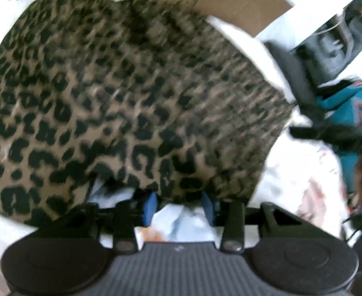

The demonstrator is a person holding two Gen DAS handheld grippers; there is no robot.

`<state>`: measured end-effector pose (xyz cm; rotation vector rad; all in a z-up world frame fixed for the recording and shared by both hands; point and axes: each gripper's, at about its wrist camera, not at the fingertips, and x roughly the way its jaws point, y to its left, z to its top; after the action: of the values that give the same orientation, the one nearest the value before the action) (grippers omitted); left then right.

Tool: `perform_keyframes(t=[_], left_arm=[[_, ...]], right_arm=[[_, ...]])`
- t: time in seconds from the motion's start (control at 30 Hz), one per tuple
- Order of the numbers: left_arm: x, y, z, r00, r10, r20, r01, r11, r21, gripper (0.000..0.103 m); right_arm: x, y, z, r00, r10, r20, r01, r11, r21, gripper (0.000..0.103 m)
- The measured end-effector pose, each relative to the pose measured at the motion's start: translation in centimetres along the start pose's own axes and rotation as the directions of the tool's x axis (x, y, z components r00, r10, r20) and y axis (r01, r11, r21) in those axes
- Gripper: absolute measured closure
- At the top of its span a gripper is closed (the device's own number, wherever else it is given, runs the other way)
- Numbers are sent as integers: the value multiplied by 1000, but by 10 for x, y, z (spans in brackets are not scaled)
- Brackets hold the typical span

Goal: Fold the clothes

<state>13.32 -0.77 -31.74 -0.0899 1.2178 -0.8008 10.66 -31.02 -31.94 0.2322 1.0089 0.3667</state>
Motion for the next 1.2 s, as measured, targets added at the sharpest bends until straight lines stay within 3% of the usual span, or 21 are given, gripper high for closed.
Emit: perform_keyframes(t=[0.17, 0.3, 0.5, 0.53, 0.63, 0.67, 0.9, 1.2], left_arm=[[-14, -3, 13, 993, -78, 83, 75, 997, 32, 64], [-6, 1, 24, 993, -88, 85, 85, 996, 34, 74], [6, 9, 38, 986, -134, 97, 135, 991, -5, 74], [7, 10, 40, 985, -141, 100, 143, 990, -11, 74], [12, 13, 45, 984, -149, 93, 152, 988, -29, 74], [15, 14, 46, 985, -150, 90, 154, 988, -32, 74], [19, 22, 53, 983, -153, 100, 160, 985, -62, 74], [-8, 30, 39, 988, -117, 104, 123, 991, -51, 69]], right_arm=[[5, 27, -9, 996, 77, -37, -79, 995, -58, 81], [16, 48, -15, 990, 120, -75, -127, 987, -100, 76], [33, 68, -22, 982, 148, -120, -163, 978, -129, 76], [35, 73, -22, 982, 145, -125, -162, 976, -144, 74], [44, 87, -24, 982, 127, -139, -153, 970, -190, 56], [48, 91, -24, 984, 108, -143, -136, 969, -207, 55], [69, 94, -28, 984, -14, -176, -35, 962, -270, 56], [71, 78, -28, 983, -44, -179, 2, 974, -229, 56]])
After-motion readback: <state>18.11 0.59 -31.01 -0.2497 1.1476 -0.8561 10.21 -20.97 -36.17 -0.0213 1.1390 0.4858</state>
